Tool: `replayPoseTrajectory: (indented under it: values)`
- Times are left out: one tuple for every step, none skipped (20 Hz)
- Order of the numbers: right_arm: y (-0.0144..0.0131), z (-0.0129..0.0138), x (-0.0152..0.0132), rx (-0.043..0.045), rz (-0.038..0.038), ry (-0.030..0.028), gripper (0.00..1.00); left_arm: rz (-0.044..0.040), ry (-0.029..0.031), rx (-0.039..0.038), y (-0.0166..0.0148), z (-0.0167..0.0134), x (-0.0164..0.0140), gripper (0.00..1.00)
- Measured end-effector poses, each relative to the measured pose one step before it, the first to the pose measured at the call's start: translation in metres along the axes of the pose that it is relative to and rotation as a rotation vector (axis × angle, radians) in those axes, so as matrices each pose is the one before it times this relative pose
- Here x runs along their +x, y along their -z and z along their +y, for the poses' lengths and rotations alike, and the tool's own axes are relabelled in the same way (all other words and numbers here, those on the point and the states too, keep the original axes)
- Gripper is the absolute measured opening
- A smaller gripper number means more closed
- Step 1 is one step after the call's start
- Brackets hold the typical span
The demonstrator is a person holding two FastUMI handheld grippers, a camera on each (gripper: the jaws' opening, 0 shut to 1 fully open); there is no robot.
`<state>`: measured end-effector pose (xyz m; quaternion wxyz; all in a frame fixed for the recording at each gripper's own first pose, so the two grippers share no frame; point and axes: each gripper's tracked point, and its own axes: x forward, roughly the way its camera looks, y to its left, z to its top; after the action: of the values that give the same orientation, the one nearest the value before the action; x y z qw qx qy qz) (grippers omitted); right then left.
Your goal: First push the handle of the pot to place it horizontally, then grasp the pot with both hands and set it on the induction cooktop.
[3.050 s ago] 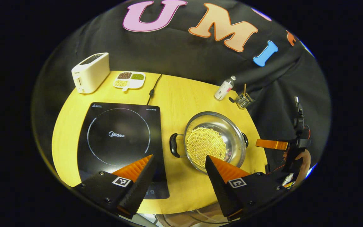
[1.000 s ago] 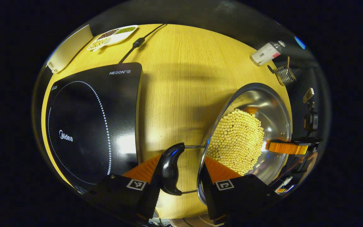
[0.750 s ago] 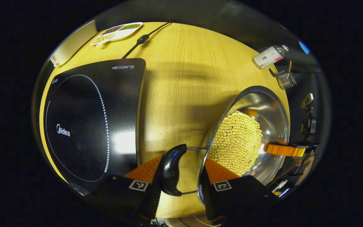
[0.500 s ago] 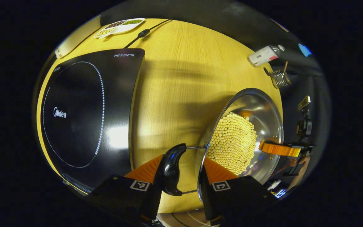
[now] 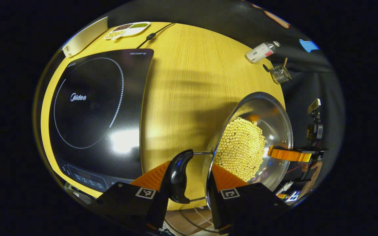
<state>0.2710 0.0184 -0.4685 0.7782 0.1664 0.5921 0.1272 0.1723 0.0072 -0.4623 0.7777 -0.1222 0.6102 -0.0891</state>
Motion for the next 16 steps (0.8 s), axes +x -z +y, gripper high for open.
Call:
replayPoseTrajectory:
  values:
    - [-0.00083, -0.00117, -0.0006, 0.00016, 0.00437, -0.00274, 0.48, -0.00067, -0.0031, -0.00421, -0.00024, -0.0001, -0.00025, 0.6]
    - [-0.00137, -0.00154, 0.00117, -0.0012, 0.00222, -0.00366, 0.48, -0.00932, -0.00263, -0.00185, -0.00119, -0.00086, 0.0003, 0.57]
    - [-0.00083, -0.00216, -0.00016, -0.00094, -0.00002, -0.0023, 0.48, -0.00752, -0.00282, -0.00026, -0.00096, 0.00005, 0.0003, 0.6]
    - [-0.00243, -0.00097, -0.00251, -0.00237, -0.00452, -0.00252, 0.48, -0.01021, -0.00163, 0.00147, 0.00122, -0.00037, 0.00098, 0.57]
    - [-0.00192, 0.00007, -0.00128, -0.00458, -0.00301, -0.00051, 0.48, -0.00964, -0.00057, 0.00125, 0.00119, -0.00069, -0.00077, 0.57]
    - [-0.00155, 0.00043, -0.00059, -0.00603, -0.00488, -0.00118, 0.48, -0.00624, 0.00163, 0.00222, 0.00009, 0.00061, -0.00142, 0.57]
    - [0.00108, 0.00133, 0.0006, -0.00675, -0.00436, -0.00144, 0.48, -0.00684, 0.00321, 0.00011, 0.00042, 0.00034, 0.00072, 0.57]
    - [-0.00083, 0.0005, 0.00015, -0.00505, -0.00143, 0.00044, 0.48, -0.00531, 0.00371, 0.00032, -0.00041, 0.00035, -0.00003, 0.57]
    - [0.00393, 0.00182, -0.00006, -0.00415, -0.00416, 0.0014, 0.48, -0.00641, 0.0024, 0.00157, -0.00024, 0.00186, -0.00031, 0.57]
    - [0.00023, 0.001, 0.00022, -0.00509, -0.00664, 0.00097, 0.48, -0.00489, 0.0014, 0.00136, -0.00023, 0.00017, -0.00097, 0.59]
    - [0.00195, 0.00049, -0.00018, -0.00018, -0.0035, 0.00132, 0.48, -0.00474, 0.00062, 0.00078, 0.00043, 0.0, 0.00084, 0.57]
    - [-0.00098, -0.00023, -0.00051, 0.00135, -0.00374, -0.0001, 0.48, -0.00307, 0.00048, 0.00225, -0.00047, 0.00123, -0.00047, 0.57]
    - [-0.00107, -0.00064, -0.00149, 0.0017, -0.00235, 0.00015, 0.48, -0.00244, -0.00015, 0.00158, -0.00059, 0.00098, -0.00059, 0.57]
    - [-0.0009, -0.00048, -0.00027, 0.00321, -0.00094, -0.00049, 0.48, -0.00374, -0.00004, 0.00612, -0.00083, -0.00068, 0.00033, 0.57]
    - [0.00237, -0.00002, 0.0002, 0.00142, 0.00071, -0.00001, 0.48, -0.00185, -0.00078, 0.00302, -0.00027, 0.00036, 0.00009, 0.57]
    - [-0.00083, -0.0011, 0.00091, 0.00125, 0.00028, -0.00034, 0.48, -0.00115, -0.00077, 0.00472, -0.00074, 0.00029, -0.00162, 0.59]
